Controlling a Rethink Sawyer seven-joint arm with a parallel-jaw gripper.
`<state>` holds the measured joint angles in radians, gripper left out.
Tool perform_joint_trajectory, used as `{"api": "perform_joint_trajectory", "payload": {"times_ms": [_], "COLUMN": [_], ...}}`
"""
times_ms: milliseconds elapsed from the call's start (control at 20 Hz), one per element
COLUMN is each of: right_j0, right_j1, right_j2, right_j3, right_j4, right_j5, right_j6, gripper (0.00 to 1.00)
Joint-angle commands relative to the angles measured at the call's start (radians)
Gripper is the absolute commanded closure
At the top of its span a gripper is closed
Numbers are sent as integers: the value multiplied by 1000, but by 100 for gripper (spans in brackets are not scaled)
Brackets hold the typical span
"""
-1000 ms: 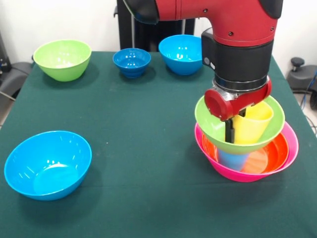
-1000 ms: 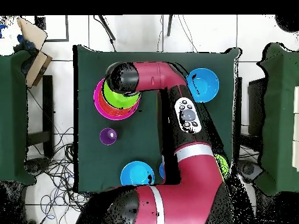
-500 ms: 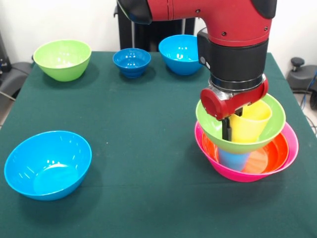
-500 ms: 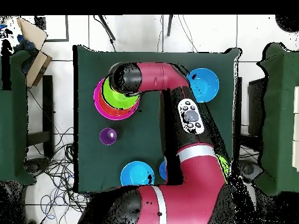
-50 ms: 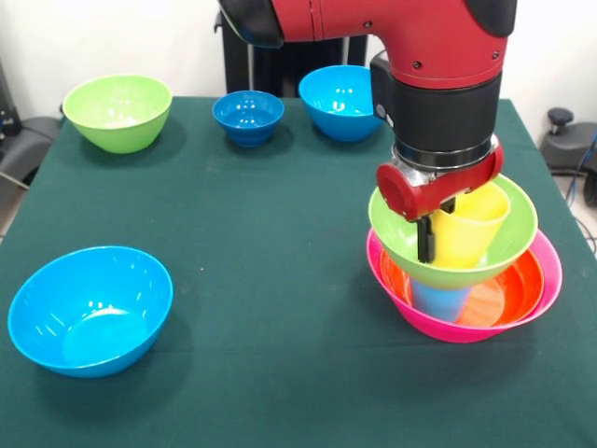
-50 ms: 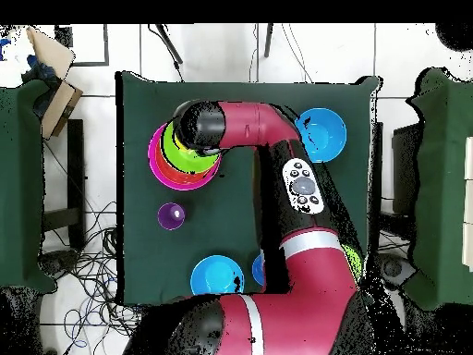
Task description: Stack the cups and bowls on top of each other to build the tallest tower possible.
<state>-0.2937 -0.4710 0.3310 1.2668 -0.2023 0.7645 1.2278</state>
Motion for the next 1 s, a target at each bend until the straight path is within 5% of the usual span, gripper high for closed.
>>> {"api": "perform_joint_trajectory", "payload": {"times_ms": [50, 1000], "right_j0": [1, 22], "right_j1": [4, 29], "right_j2": [-20, -8], "right_j3": [73, 35], "right_j4": [15, 38], "right_j5": [134, 139], "right_j6": [106, 125], "gripper": [100, 100]}}
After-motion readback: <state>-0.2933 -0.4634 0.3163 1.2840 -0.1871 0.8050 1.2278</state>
